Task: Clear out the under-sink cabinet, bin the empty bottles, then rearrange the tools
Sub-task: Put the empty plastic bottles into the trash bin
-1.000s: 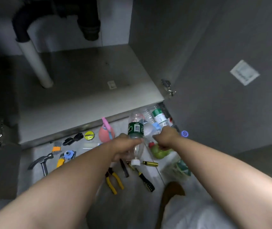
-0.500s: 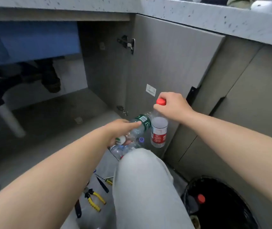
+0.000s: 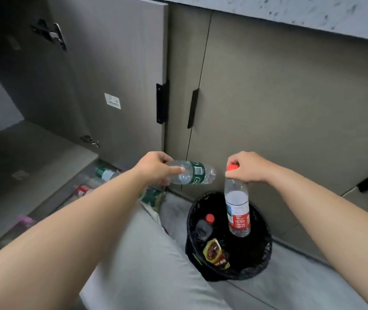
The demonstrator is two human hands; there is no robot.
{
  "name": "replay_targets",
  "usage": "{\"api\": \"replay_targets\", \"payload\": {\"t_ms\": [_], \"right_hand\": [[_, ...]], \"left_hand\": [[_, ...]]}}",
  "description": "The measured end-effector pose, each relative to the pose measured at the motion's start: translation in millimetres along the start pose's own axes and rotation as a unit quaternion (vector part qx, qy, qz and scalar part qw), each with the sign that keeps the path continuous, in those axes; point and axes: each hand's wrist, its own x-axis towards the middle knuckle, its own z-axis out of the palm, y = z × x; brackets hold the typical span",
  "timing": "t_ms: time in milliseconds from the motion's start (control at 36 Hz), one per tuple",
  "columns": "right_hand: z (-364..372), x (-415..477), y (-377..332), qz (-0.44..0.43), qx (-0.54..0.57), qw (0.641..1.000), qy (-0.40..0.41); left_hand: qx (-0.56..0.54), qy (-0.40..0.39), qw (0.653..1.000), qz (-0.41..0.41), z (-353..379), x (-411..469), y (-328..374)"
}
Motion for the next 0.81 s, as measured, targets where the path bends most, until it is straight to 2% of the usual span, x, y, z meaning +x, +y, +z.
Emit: {"api": "replay_targets", "payload": {"t_ms": [167,389,583,806], "right_hand": [[58.4,4.9,42.9,0.062,0.002,0.998,-0.007],[143.1,23.3,67.5,0.099,0.027,0.995,0.015],[193.1,30.8,79.1,0.11,0.069,0.991,-0.007],[207.8,33.0,81.7,0.13,0.1,0.986,-0.038]], "left_hand": [[-0.007,0.053,0.998,0.034,12.4,5.6,3.4],[0.032,0.095,0.994,0.045,12.1,9.3,-0.8],[-0.007,0.086,0.992,0.089,12.5,14.0,-2.4],[-0.006,0.026,0.99,0.141,16.5,15.2,0.8]]}}
